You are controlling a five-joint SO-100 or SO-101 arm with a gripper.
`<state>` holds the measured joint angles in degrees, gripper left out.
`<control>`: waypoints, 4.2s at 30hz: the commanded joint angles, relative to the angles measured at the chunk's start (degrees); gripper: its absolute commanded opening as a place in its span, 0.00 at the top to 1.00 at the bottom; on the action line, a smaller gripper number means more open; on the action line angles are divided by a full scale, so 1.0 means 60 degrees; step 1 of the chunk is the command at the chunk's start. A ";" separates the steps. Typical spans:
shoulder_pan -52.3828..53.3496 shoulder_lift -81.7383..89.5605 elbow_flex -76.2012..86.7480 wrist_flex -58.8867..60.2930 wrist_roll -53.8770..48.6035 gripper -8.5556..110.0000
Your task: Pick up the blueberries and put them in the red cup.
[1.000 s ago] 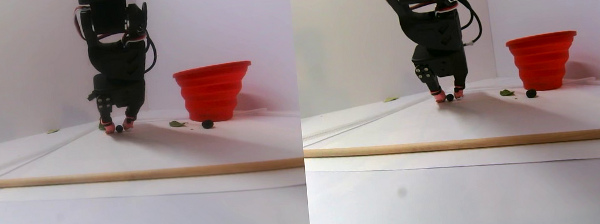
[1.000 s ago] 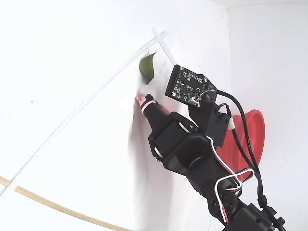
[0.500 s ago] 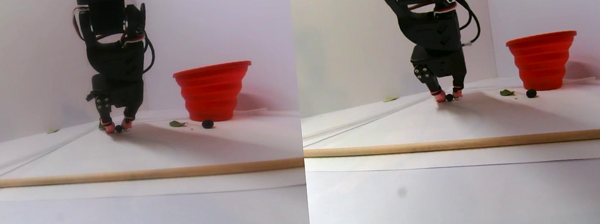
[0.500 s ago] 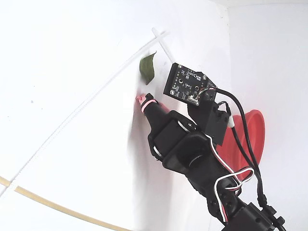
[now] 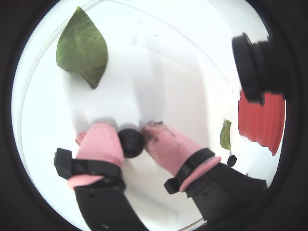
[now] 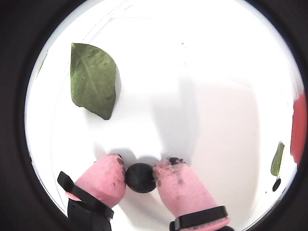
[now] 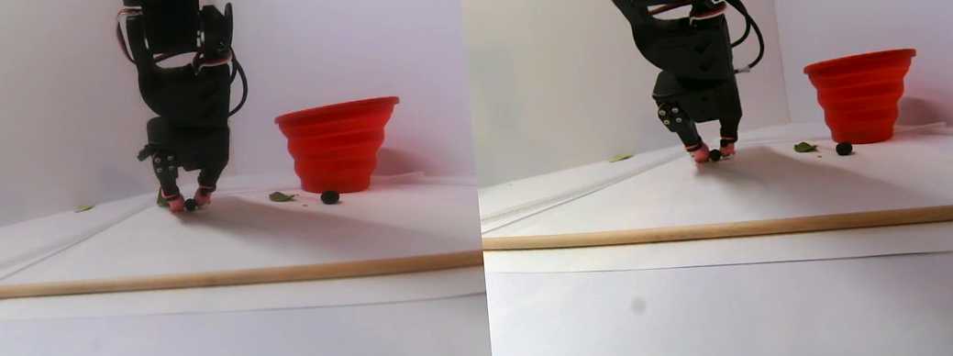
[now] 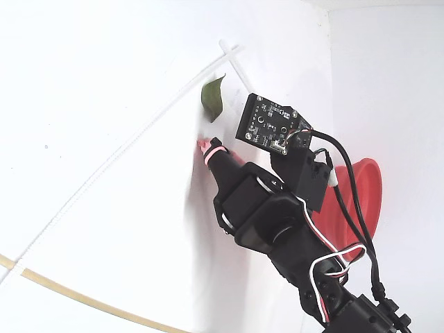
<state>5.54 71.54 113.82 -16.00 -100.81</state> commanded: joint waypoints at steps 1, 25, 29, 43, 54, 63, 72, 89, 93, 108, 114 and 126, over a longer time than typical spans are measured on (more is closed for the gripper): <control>0.0220 0.1289 0.0029 -0.0029 -0.0088 0.84; 0.0967 0.3340 0.0835 0.0674 -0.0117 0.84; 0.1084 0.3721 0.0952 0.0879 -0.0117 0.84; 0.1377 0.5083 0.1216 0.1670 -0.0029 0.84; 0.1655 0.6094 0.1377 0.2241 -0.0103 0.84; 0.1948 0.6504 0.1230 0.2476 -0.0103 0.84; 0.2344 0.6694 0.0879 0.2666 -0.0059 0.84; 0.3193 0.6284 -0.0073 0.2681 -0.0176 0.84; 0.3369 0.6270 -0.0220 0.2783 -0.0190 0.84; 0.4087 0.5830 -0.0791 0.2769 -0.0278 0.84; 0.4409 0.5508 -0.1011 0.2651 -0.0337 0.84; 0.4746 0.5083 -0.1245 0.2358 -0.0439 0.84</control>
<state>31.99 100.55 112.94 0.00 -103.01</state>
